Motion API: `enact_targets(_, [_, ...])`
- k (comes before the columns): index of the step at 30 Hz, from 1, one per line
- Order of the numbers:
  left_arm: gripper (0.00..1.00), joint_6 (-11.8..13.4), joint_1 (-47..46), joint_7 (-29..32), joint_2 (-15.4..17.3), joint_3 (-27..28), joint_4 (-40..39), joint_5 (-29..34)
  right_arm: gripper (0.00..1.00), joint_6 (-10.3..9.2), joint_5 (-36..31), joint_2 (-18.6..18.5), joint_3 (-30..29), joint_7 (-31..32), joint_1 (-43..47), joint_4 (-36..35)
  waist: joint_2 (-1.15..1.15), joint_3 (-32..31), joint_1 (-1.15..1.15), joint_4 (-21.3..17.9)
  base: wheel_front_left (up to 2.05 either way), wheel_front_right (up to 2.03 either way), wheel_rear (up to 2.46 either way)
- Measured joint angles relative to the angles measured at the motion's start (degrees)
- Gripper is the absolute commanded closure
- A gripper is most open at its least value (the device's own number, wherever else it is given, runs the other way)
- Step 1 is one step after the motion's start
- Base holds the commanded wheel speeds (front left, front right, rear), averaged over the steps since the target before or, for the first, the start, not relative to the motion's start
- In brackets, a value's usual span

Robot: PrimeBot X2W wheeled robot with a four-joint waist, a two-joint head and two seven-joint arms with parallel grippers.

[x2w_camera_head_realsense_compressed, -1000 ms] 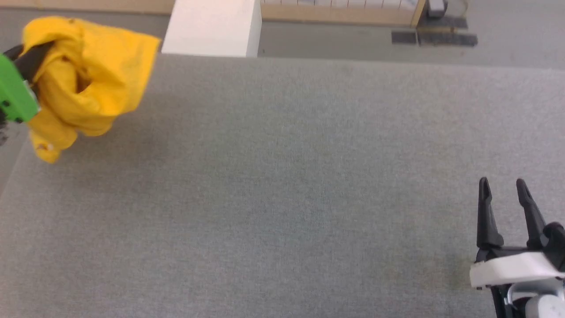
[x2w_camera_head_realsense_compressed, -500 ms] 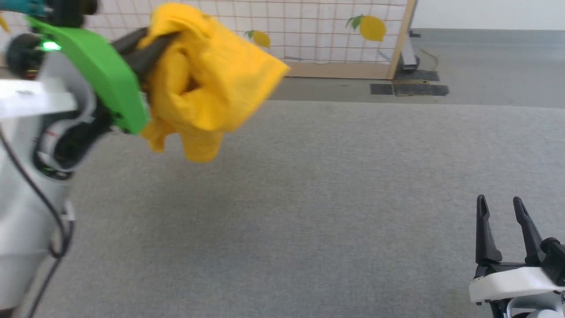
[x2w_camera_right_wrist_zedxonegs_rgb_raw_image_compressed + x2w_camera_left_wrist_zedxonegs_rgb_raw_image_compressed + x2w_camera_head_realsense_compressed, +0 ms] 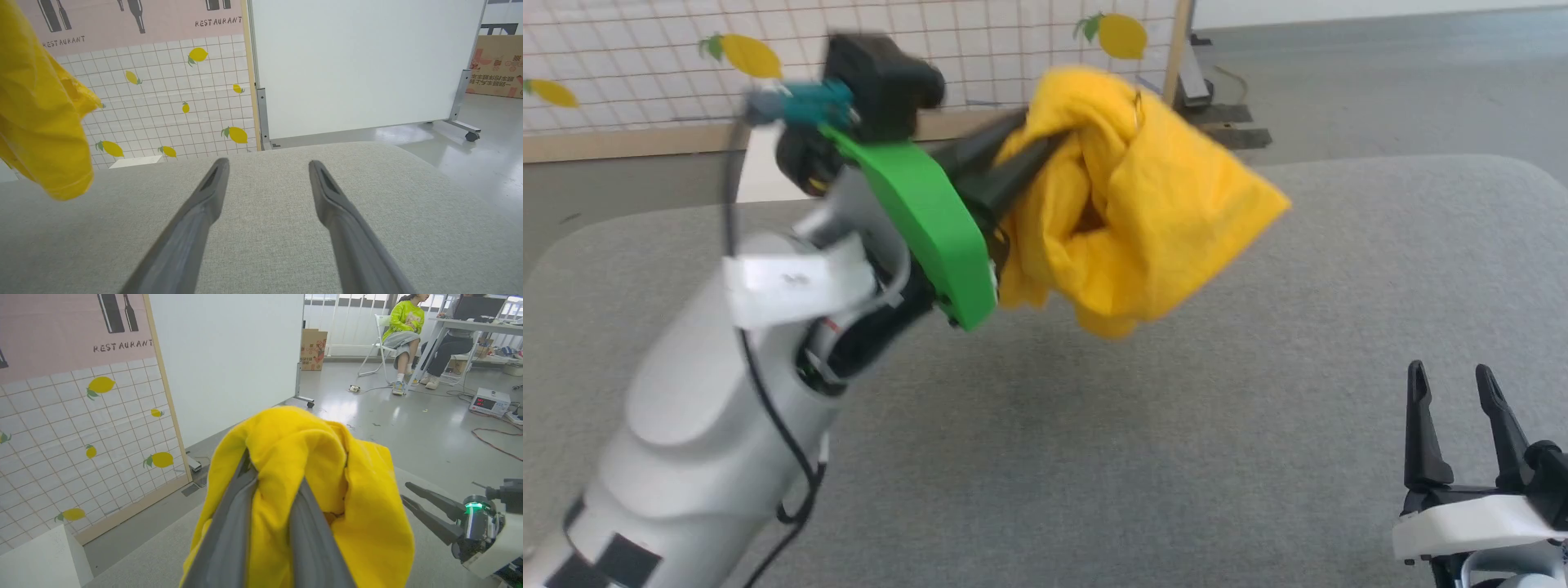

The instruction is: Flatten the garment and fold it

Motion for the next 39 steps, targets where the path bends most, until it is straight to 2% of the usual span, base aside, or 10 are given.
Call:
enact_targets(5, [1.00, 0.16, 3.63, -3.67, -0.94, -2.60, 5.95, 3.67, 0.00, 0.00, 0.01, 0.00, -0.05, 0.00, -0.03, -0.51, 0.00, 1.26, 0.00, -1.88, 0.00, 0.00, 0.00])
enact_targets(13, [1.00, 1.58, 10.12, -9.57, -6.03, -5.64, 22.16, 4.93, 0.00, 0.00, 0.21, 0.00, 0.08, 0.00, -0.47, -0.86, 0.00, 3.88, 0.00, -3.51, 0.00, 0.00, 0.00])
enact_targets(18, [1.00, 1.94, 11.10, -9.36, -7.53, -8.47, 33.85, 6.06, 0.00, 0.00, 0.76, 0.01, 1.54, -0.01, -2.38, -0.94, 0.00, 5.68, 0.00, -4.60, 0.00, 0.00, 0.00])
enact_targets(23, [1.00, 1.82, 10.46, -9.37, -9.43, -9.24, 39.05, 6.46, 0.00, 0.00, 1.38, 0.01, 1.67, 0.00, -3.07, -0.94, 0.00, 7.24, 0.00, -5.31, 0.00, 0.00, 0.00])
enact_targets(24, [0.67, 1.75, 10.00, -9.87, -9.87, -9.13, 39.60, 6.46, 0.00, 0.00, 1.42, 0.00, 1.55, 0.00, -3.07, -0.93, 0.00, 7.47, 0.00, -5.38, 0.00, 0.00, 0.00])
enact_targets(25, [0.00, 1.52, 9.49, -10.35, -10.25, -9.15, 39.91, 6.46, 0.00, 0.00, 1.43, 0.01, 1.33, 0.00, -3.05, -0.93, 0.00, 7.64, 0.00, -5.39, 0.00, 0.00, 0.00])
enact_targets(30, [0.00, 0.54, 7.11, -12.66, -10.57, -9.35, 38.74, 6.46, 0.00, -0.01, 1.42, -0.01, -0.25, 0.00, -2.90, -0.67, 0.00, 7.27, 0.00, -4.42, 0.00, 0.00, 0.00])
enact_targets(35, [0.00, 0.07, 6.74, -15.84, -8.72, -8.64, 32.54, 6.37, 0.00, -0.01, 1.36, 0.00, -0.79, 0.00, -2.82, -0.54, 0.00, 5.98, 0.00, -2.86, 0.00, 0.00, 0.00])
enact_targets(39, [0.00, 2.29, 7.94, -20.85, -5.99, -6.05, 26.35, 6.68, 0.00, -0.01, 1.32, 0.00, -1.21, -0.01, -2.37, -0.56, 0.00, 5.09, 0.00, -1.40, 0.00, 0.00, 0.00])
